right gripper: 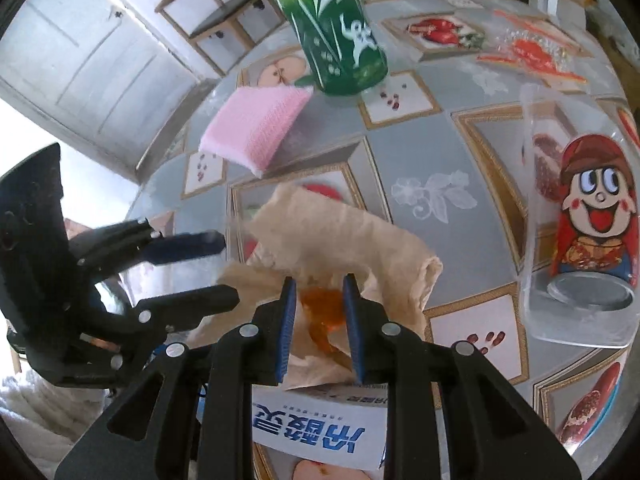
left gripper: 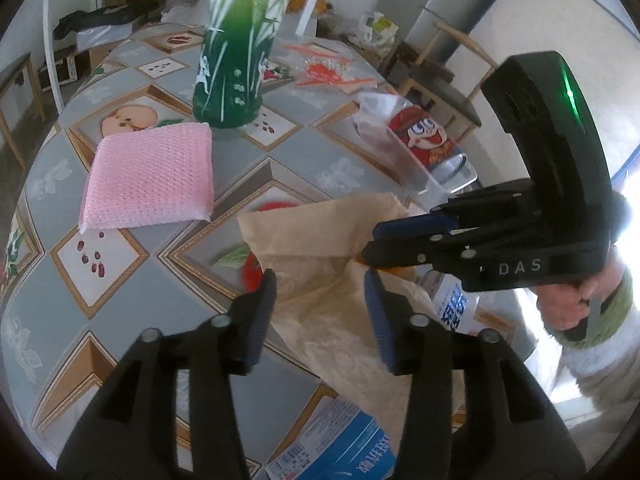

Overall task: Collect trash
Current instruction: 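Grasp the brown paper with the left tool while the right tool grasps the orange peel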

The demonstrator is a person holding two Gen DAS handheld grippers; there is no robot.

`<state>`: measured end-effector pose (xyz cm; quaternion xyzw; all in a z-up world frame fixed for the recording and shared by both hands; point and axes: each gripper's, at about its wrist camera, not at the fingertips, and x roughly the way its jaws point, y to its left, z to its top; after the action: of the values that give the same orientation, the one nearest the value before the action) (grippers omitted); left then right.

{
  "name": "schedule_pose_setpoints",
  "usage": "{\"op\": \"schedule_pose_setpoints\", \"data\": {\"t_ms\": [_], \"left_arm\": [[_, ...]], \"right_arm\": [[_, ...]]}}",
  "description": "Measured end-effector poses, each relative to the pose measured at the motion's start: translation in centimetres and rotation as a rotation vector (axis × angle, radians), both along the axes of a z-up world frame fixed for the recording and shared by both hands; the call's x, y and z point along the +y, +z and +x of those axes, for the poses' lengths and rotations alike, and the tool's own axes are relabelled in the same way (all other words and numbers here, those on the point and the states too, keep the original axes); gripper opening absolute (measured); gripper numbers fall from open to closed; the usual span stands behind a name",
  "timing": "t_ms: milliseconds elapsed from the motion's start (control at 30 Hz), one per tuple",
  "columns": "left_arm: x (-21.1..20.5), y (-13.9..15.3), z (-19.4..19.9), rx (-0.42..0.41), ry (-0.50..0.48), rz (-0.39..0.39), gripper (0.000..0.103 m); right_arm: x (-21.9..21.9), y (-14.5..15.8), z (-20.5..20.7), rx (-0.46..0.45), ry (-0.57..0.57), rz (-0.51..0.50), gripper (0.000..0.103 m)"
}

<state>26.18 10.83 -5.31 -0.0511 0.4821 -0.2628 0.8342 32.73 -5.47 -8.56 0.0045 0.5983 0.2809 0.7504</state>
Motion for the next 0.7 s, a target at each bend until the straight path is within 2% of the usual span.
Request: {"op": "schedule_pose_setpoints", "data": {"t_ms": [67, 133, 333, 533, 600, 700], "left_arm": [[-0.2, -0.1, 0.0, -0.001, -0.007, 0.022, 0.049], [-0.2, -0.1, -0.1, -0.009, -0.007, 0.044, 0.050], [0.3, -0.3, -0.1, -0.006, 0.006, 0.073, 0.049], [0.5, -0.9, 0.2, 0.011, 0.021, 0.095, 0.049], [0.5, -0.9, 0.2, 0.012, 0.022, 0.094, 0.049], [0.5, -1.0, 0.3, 0.013, 0.022, 0.096, 0.049]], "right_arm": [[0.1, -0.1, -0.2, 0.001, 0.021, -0.018, 0.036], [0.1, -0.1, -0.2, 0.008, 0.038, -0.029, 0.039], [0.4, -0.5, 0.4, 0.049, 0.064, -0.023, 0.039], [0.8, -0.7, 0.3, 0.045, 0.096, -0.049, 0.039], [0.9, -1.2, 0.3, 0.051, 0.097, -0.064, 0.038], [0.6, -1.4, 0.2, 0.043, 0.088, -0.065, 0.026]]}}
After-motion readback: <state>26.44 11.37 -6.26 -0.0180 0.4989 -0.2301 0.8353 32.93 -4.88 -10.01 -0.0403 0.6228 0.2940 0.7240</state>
